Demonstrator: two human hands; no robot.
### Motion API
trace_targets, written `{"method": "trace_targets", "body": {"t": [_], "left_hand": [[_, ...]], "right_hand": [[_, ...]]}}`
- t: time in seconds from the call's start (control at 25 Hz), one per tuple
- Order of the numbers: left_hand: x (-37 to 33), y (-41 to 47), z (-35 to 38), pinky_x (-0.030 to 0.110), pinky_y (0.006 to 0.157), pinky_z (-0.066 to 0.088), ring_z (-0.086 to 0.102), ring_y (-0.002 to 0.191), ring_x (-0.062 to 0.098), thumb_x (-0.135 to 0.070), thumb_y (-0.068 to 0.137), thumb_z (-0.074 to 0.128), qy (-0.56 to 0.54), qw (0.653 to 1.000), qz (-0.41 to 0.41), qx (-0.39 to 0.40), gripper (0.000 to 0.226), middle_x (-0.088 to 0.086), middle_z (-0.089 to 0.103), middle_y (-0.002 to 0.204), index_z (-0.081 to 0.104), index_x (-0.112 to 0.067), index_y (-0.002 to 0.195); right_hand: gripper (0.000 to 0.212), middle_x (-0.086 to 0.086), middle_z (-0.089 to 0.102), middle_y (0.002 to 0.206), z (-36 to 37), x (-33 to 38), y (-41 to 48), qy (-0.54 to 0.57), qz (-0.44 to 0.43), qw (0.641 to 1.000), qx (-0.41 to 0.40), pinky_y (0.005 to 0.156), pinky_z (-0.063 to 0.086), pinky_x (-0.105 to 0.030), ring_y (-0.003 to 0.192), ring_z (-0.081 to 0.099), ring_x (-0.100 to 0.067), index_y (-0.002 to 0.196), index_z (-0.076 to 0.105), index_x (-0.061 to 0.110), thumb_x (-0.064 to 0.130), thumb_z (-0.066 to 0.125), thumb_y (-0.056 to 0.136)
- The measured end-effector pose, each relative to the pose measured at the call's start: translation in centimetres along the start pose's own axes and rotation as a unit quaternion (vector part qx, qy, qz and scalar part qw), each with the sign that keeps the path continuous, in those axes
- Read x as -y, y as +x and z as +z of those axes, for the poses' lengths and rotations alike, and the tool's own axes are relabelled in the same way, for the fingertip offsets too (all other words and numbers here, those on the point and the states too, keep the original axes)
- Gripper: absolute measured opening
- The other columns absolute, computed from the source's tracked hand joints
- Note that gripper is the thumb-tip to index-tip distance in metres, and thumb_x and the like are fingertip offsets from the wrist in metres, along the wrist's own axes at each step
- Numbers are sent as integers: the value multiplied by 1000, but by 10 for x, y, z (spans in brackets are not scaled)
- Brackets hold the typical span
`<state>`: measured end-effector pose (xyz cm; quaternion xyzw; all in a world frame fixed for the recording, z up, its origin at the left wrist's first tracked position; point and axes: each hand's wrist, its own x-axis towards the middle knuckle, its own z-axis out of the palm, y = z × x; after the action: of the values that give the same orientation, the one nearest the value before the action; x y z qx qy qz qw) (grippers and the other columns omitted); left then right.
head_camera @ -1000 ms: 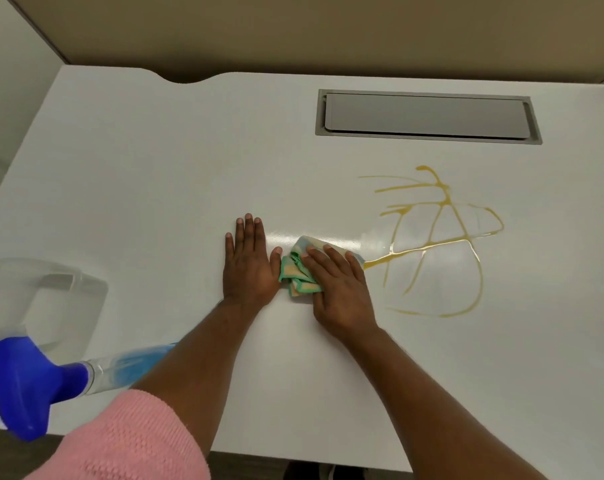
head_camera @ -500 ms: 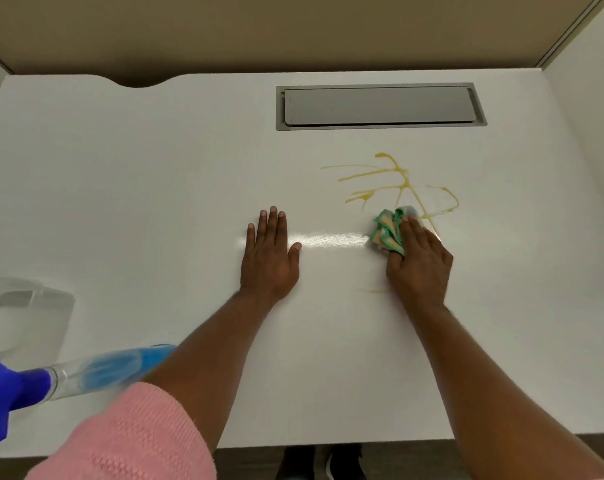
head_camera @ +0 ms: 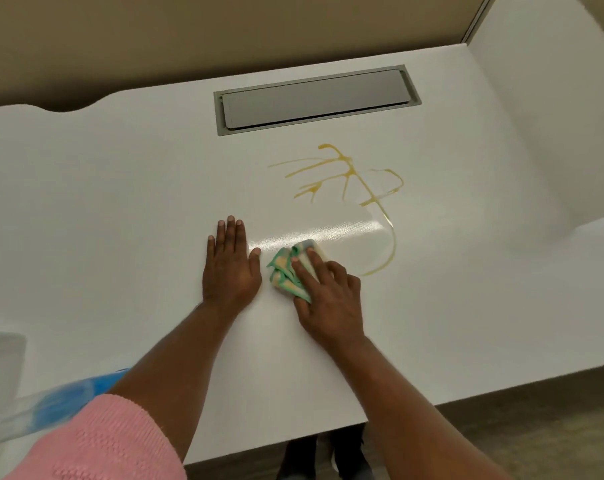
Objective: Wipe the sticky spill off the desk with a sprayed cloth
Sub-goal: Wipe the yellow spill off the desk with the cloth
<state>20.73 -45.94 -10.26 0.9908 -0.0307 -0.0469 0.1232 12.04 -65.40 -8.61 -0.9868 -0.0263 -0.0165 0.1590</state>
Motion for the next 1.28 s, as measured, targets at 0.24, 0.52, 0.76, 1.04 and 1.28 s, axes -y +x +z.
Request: {"method": "trace_targets", "body": {"t": [0.24, 0.52, 0.76, 1.04, 1.28], "left_hand": [[-3, 0, 3, 47, 129, 5, 6, 159, 29, -32, 107, 36, -7, 1000, -1, 1, 64, 14, 11, 171, 14, -3, 161], [-22, -5, 1, 46, 129, 6, 7, 159, 29, -33, 107, 39, -19, 1000, 6, 6, 67, 15, 11, 171, 14, -2, 160], [-65, 1, 5, 44, 129, 0, 1, 159, 26, -36, 107, 34, -17, 998, 55, 30, 67, 14, 6, 171, 12, -4, 161], [-61, 0, 13, 45, 129, 3, 0, 159, 25, -40, 104, 29, -8, 998, 65, 18, 69, 12, 7, 172, 12, -5, 161], [-60, 4, 18, 47, 129, 7, 2, 159, 24, -45, 100, 20, -9, 998, 69, 2, 73, 11, 9, 171, 14, -4, 161]], "right_hand": [[65, 3, 39, 161, -38, -106, -1, -38, 169, 984, -29, 97, 34, -45, 127, 44, -32, 149, 45, 34, 38, 62, 86], [66, -2, 35, 163, -32, -89, 29, -19, 248, 968, -37, 103, 30, -47, 135, 40, -36, 151, 44, 32, 34, 61, 87], [60, 0, 40, 161, -9, -25, 67, 0, 79, 997, 3, 102, 34, -46, 134, 44, -31, 148, 49, 34, 42, 54, 89], [62, -1, 35, 164, -26, -94, 115, -34, 162, 986, -33, 105, 31, -47, 135, 41, -33, 151, 44, 33, 38, 57, 90], [69, -10, 17, 170, -32, -122, 143, -30, 243, 969, -35, 125, 8, -54, 156, 15, -27, 159, 29, 25, 34, 50, 94]]}}
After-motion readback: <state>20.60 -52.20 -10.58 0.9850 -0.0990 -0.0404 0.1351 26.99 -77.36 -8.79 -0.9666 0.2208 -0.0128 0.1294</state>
